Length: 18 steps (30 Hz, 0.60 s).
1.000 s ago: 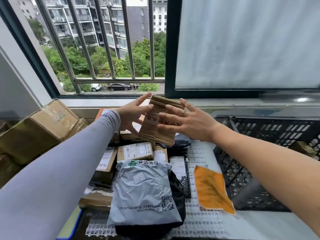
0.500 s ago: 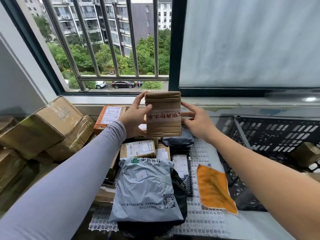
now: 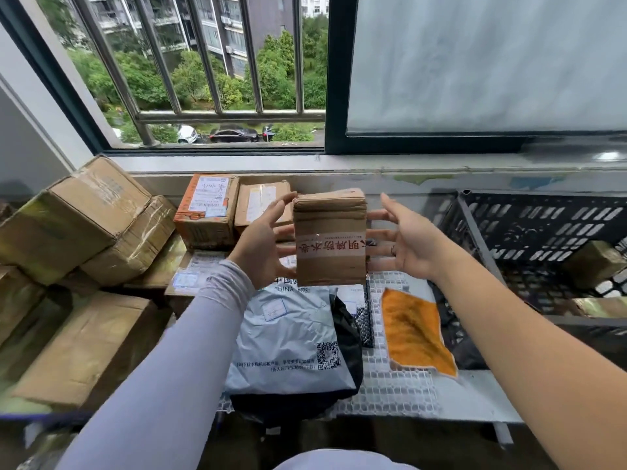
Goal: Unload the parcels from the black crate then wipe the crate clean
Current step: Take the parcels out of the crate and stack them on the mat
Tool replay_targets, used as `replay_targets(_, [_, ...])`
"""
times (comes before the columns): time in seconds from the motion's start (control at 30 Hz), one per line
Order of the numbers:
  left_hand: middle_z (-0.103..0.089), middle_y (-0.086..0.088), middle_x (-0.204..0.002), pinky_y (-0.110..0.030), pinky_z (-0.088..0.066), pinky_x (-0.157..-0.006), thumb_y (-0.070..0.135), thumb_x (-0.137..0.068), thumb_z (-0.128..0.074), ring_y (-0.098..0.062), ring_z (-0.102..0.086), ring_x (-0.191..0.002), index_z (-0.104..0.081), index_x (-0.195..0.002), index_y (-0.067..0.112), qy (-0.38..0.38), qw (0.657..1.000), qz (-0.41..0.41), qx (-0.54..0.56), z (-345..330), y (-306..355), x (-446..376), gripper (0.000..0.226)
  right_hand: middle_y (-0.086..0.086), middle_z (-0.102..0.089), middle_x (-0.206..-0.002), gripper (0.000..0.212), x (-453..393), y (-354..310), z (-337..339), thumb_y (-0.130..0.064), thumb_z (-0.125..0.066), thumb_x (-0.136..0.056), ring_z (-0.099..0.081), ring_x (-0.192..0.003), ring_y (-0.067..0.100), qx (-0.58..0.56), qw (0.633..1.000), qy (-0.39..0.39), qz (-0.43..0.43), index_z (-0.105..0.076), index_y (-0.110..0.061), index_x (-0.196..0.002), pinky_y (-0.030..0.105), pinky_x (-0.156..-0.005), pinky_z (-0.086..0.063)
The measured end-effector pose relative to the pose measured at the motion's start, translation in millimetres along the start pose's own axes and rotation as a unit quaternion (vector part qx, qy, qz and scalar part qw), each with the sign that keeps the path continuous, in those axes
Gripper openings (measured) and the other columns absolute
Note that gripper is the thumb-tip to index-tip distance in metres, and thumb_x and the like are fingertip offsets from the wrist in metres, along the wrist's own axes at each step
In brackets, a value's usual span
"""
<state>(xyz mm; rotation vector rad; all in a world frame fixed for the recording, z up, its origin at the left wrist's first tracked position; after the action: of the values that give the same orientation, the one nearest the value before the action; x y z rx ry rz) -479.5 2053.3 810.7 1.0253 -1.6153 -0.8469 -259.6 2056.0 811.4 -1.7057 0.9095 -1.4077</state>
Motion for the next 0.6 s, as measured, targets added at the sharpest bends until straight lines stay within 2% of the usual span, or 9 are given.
replay_targets(0.1, [-0.058, -0.013, -0.132, -0.060, -0.047, -0.086, 0.053, -0.107, -0.043, -0.041, -0.063, -0.106, -0.066, -0.124, 0.047, -0.005, 1.000, -0.002, 0.018, -3.1, -16.6, 3.5, 0.029, 0.013, -0.076, -0.102, 0.046, 2.2, 14.2, 3.7, -0.060, -0.060, -0.096, -0.076, -0.089, 0.033, 0.023, 0.999, 0.042, 0.004, -0.070, -0.020, -0.116, 0.050, -0.072, -0.063])
replay_targets(0.2, [-0.061, -0.012, -0.124, -0.058, -0.048, -0.081, 0.046, -0.105, -0.052, -0.041, -0.065, -0.100, -0.065, -0.122, 0.042, -0.007, 1.000, -0.012, 0.026, -2.0, -25.2, 6.1, 0.021, 0.007, -0.076, -0.099, 0.037, 1.2, 20.7, 2.9, -0.052, -0.069, -0.092, -0.073, -0.097, 0.033, 0.022, 0.999, 0.038, 0.013, -0.073, -0.021, -0.111, 0.056, -0.085, -0.061])
replay_targets(0.3, [-0.066, -0.007, -0.115, -0.051, -0.055, -0.075, 0.035, -0.106, -0.054, -0.034, -0.067, -0.093, -0.062, -0.114, 0.034, -0.003, 0.998, -0.026, 0.056, -2.3, -23.7, 7.1, 0.012, 0.000, -0.076, -0.085, 0.022, 1.6, 21.0, 4.1, -0.032, -0.069, -0.091, -0.067, -0.098, 0.029, -0.027, 0.999, 0.017, 0.033, -0.072, -0.018, -0.108, 0.059, -0.096, -0.056])
replay_targets(0.37, [-0.066, -0.008, -0.115, -0.056, -0.055, -0.082, 0.031, -0.105, -0.055, -0.031, -0.066, -0.097, -0.059, -0.112, 0.031, 0.009, 0.996, -0.038, 0.077, 1.2, -21.7, 5.2, 0.008, 0.002, -0.074, -0.092, 0.031, 2.6, 22.1, 2.2, -0.023, -0.067, -0.088, -0.065, -0.103, 0.029, -0.057, 0.997, -0.001, 0.044, -0.070, -0.012, -0.116, 0.054, -0.091, -0.060])
replay_targets(0.43, [-0.065, -0.008, -0.118, -0.064, -0.050, -0.096, 0.038, -0.104, -0.056, -0.031, -0.066, -0.104, -0.061, -0.119, 0.029, 0.017, 0.996, -0.036, 0.084, 4.4, -21.4, 2.6, 0.019, 0.009, -0.071, -0.107, 0.043, 3.1, 24.2, 1.6, -0.019, -0.065, -0.081, -0.064, -0.105, 0.030, -0.074, 0.996, -0.008, 0.046, -0.066, -0.006, -0.122, 0.047, -0.082, -0.061])
replay_targets(0.5, [-0.065, -0.007, -0.124, -0.065, -0.047, -0.100, 0.049, -0.101, -0.055, -0.030, -0.066, -0.112, -0.065, -0.127, 0.035, 0.021, 0.997, -0.025, 0.064, 4.5, -22.4, 2.1, 0.031, 0.013, -0.067, -0.111, 0.032, 4.1, 25.5, 4.5, -0.015, -0.058, -0.083, -0.063, -0.100, 0.029, -0.087, 0.995, -0.003, 0.047, -0.064, -0.007, -0.113, 0.044, -0.077, -0.061])
replay_targets(0.6, [-0.063, -0.007, -0.126, -0.058, -0.055, -0.093, 0.057, -0.101, -0.052, -0.027, -0.066, -0.111, -0.067, -0.127, 0.031, 0.023, 0.999, -0.008, 0.047, 3.3, -26.6, 0.6, 0.039, 0.012, -0.066, -0.100, 0.014, 3.1, 28.0, 9.5, -0.019, -0.052, -0.087, -0.065, -0.079, 0.021, -0.122, 0.992, 0.012, 0.039, -0.060, -0.010, -0.094, 0.044, -0.077, -0.058])
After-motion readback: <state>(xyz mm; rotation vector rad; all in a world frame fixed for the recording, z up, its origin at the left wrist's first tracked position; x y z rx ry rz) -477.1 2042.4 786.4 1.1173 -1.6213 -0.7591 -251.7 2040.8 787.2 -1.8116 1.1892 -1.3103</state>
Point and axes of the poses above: each hand's wrist, its own x-axis away from the middle knuckle, its own z-axis out of the back of the hand, y = z × x, the point moved 10 cm from there along -x, towards the middle knuckle
